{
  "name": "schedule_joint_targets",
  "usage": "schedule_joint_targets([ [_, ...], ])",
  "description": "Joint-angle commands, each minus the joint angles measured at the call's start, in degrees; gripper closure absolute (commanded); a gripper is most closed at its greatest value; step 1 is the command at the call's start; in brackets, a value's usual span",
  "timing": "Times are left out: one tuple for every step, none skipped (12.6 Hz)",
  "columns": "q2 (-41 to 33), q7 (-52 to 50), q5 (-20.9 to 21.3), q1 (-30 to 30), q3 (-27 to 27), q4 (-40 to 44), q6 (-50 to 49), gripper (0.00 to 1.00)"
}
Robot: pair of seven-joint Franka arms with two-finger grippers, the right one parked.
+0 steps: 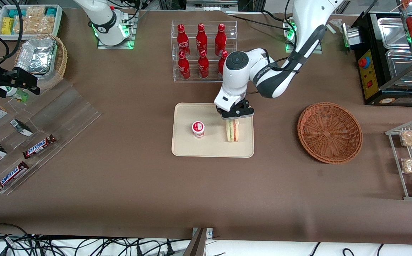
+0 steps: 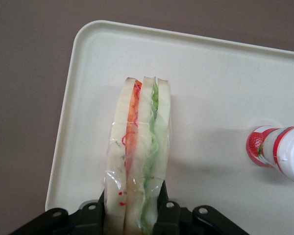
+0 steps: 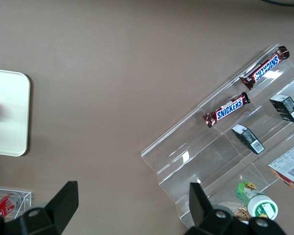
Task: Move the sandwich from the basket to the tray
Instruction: 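Lower the sandwich onto the tray with the left gripper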
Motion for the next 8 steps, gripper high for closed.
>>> schedule_joint_targets([
  [0.13, -2.83, 3.24, 0.27, -0.13, -0.61, 1.04, 0.63],
  [0.83, -4.84, 5.34, 0.27, -0.13, -0.52, 1.04, 0.63],
  [1.01, -6.95, 7.37, 0.44, -0.22, -0.6, 2.0, 0.63],
  [1.27, -7.76, 7.99, 0.53, -0.22, -0.61, 2.53, 0.63],
  [1.53, -7.77, 8.0, 0.45, -0.22, -0.61, 2.54, 0.63],
  [1.71, -7.85, 8.0, 0.45, -0.22, -0.61, 2.54, 0.63],
  [1.8, -7.85, 8.0, 0.45, -0.22, -0.61, 2.54, 0.63],
  [1.89, -7.85, 8.0, 0.45, -0.22, -0.61, 2.54, 0.63],
])
